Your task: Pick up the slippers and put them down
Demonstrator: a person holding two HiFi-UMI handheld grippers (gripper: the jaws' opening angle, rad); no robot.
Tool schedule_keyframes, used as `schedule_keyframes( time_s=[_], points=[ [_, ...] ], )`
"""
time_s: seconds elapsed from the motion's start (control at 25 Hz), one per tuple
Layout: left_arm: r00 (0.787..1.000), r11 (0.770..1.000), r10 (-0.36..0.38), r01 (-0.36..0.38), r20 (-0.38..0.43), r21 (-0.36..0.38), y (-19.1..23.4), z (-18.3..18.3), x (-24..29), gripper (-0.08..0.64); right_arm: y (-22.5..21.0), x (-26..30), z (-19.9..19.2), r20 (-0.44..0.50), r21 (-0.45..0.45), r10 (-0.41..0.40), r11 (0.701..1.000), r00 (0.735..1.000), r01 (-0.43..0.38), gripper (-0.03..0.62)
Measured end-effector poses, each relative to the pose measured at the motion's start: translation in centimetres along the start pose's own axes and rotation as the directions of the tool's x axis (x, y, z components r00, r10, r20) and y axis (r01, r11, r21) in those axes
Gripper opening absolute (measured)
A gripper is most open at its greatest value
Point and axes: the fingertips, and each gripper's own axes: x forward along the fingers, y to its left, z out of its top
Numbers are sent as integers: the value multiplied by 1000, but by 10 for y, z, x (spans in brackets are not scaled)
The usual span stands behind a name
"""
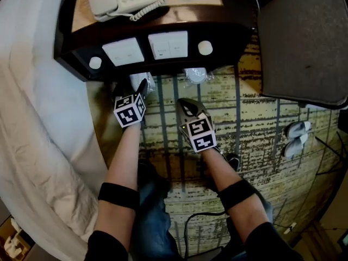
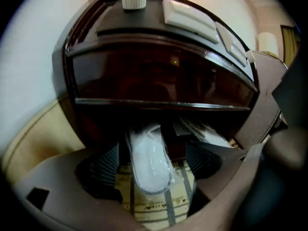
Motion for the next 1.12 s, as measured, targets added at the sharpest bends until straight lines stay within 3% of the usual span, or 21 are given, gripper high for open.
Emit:
schedule_keyframes(
  time_s=[0.2, 0.4, 0.6, 0.96, 1.12],
  points=[
    [997, 1000, 14, -14, -71, 11, -16, 31, -99, 417, 18, -89, 55, -35, -2, -18, 1000, 999, 18, 2],
    [998, 997, -22, 26, -58, 71, -58, 100, -232, 168, 32, -193, 135, -31, 34, -28, 999, 999, 30, 2],
    [999, 996, -48, 48, 0, 72, -89, 170, -359, 2, 70, -287, 214, -4, 40, 25, 999, 1000, -24, 2],
    [991, 981, -118, 106, 68, 160, -130, 264, -525, -8, 96, -430, 321, 78, 40, 27, 999, 997, -30, 0],
    [982, 973, -149, 124, 118, 193, -141, 301, -579, -8, 98, -483, 352, 100, -8, 28, 1000, 995, -27, 0]
  ],
)
